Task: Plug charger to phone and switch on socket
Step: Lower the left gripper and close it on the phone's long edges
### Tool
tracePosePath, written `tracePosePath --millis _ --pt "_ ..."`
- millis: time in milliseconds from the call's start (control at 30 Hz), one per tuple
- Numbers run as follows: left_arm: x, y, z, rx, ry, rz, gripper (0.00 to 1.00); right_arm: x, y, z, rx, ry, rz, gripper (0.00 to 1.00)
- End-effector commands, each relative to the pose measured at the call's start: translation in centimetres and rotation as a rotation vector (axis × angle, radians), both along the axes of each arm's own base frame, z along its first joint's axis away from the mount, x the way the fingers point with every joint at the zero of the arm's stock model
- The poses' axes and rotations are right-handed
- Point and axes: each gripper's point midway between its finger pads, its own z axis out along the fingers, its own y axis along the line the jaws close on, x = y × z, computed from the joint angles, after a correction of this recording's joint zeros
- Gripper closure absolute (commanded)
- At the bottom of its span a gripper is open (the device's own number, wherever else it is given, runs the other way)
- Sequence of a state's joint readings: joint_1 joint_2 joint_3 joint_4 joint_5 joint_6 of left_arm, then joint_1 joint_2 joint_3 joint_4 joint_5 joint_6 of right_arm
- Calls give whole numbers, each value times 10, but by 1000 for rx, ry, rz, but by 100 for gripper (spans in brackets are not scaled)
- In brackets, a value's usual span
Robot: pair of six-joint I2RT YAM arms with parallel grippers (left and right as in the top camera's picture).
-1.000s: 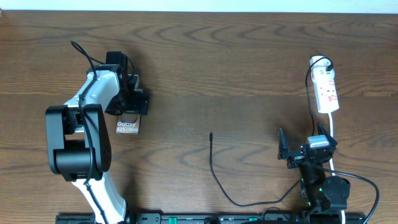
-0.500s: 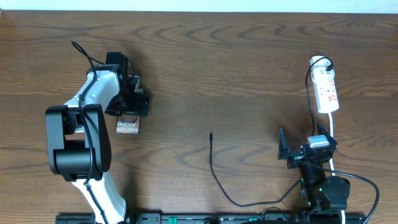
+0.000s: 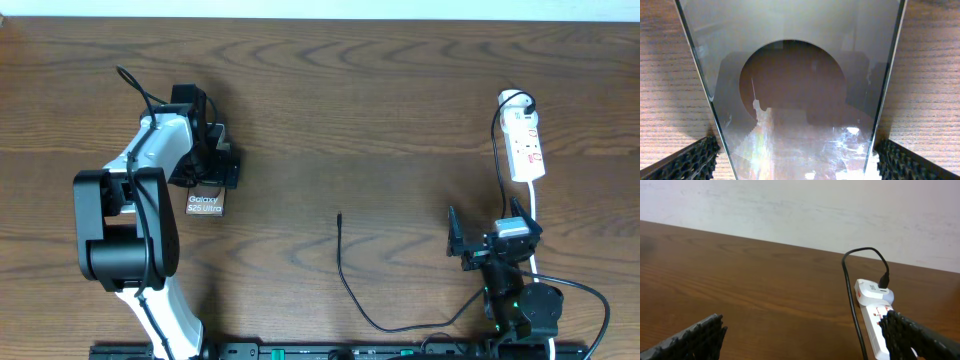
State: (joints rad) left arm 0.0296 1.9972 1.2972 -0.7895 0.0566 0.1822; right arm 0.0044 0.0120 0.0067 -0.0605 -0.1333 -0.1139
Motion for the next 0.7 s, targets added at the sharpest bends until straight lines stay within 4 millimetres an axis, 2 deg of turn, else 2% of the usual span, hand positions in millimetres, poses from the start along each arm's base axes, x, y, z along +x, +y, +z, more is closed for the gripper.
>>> tracePosePath --millis 0,200,667 --pt "-16 -2 -12 -4 56 -12 0 0 1 0 -7 -1 0 1" --pt "-17 -2 -12 -4 56 -13 5 0 1 0 -7 -1 0 1" --pt "-16 -2 -12 -4 56 -13 5 0 1 0 -7 -1 0 1"
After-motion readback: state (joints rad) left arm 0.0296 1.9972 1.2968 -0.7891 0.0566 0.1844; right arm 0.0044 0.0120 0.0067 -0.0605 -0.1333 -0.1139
